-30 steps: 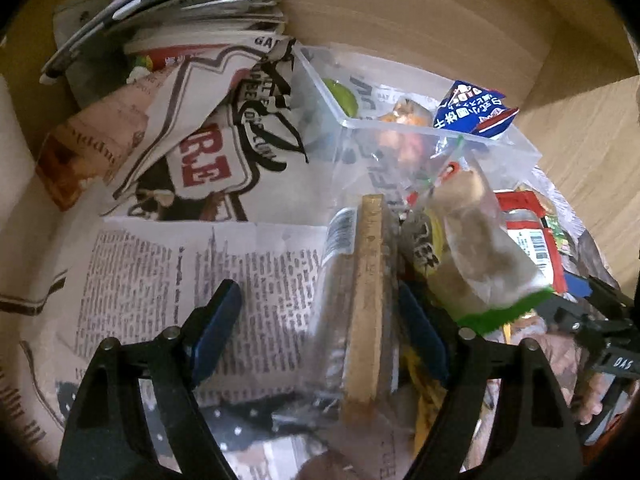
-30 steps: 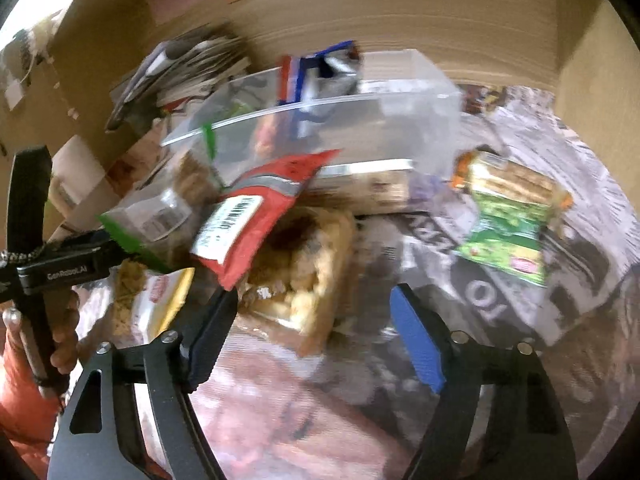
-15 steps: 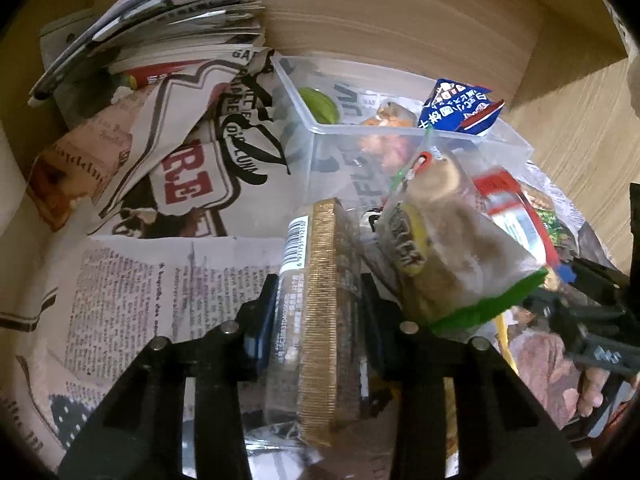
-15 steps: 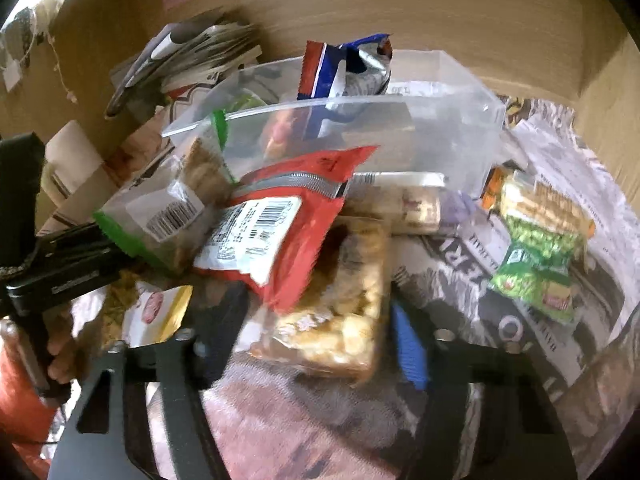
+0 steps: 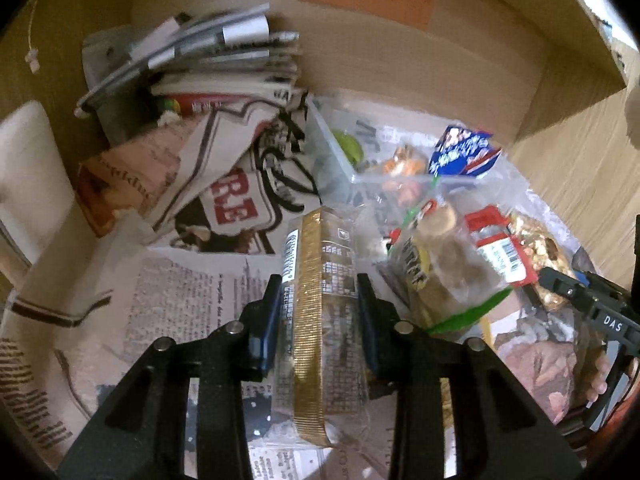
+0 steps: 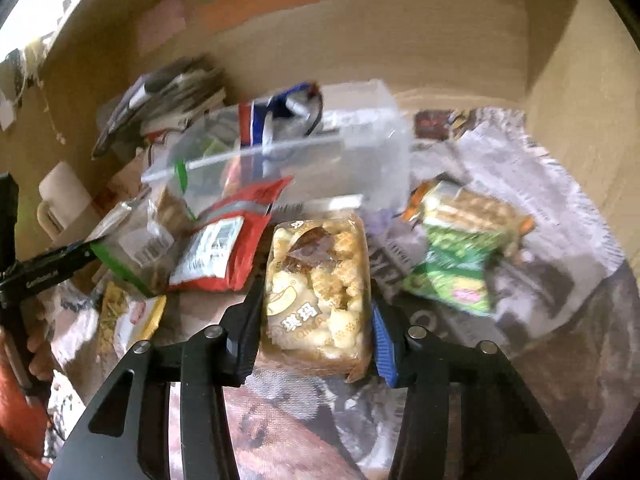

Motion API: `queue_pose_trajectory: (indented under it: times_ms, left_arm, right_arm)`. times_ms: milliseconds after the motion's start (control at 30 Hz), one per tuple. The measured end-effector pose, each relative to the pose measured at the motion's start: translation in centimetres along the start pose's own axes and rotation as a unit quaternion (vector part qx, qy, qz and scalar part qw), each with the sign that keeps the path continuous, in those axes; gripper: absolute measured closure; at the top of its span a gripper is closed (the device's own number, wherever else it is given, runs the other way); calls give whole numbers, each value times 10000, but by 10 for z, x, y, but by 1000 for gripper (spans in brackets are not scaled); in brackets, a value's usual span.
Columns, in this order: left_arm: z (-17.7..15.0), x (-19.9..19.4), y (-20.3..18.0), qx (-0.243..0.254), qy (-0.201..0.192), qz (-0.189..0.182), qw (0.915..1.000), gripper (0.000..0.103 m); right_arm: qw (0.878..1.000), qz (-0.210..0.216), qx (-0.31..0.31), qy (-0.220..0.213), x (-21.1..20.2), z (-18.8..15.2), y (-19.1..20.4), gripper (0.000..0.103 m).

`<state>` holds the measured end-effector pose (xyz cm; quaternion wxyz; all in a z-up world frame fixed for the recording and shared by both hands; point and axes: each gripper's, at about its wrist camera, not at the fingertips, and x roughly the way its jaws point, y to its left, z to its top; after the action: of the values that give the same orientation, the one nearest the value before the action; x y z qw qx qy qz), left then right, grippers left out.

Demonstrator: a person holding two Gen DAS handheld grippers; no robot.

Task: Organize snacks
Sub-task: 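Grasp the gold-wrapped bar with the left tool while the right tool grasps the puffed snack pack, then carry the gold bar into the clear box while the right tool drops the puffed snack there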

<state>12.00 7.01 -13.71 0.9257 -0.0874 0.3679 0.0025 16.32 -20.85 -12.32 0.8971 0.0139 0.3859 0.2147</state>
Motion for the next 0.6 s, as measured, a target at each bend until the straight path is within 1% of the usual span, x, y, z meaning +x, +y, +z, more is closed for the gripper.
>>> queue_pose_trajectory:
  times_ms: [267,600]
  left_arm:
    - [26,-22,-9,133,-377,-30,9992,68]
    - [67,-31,-25,301,-742,-208,9966,68]
  right_arm:
    - [9985,-24,-101,-533,-24,23,10,59]
    - [9950,183,-300,-930,-29,54,25,59]
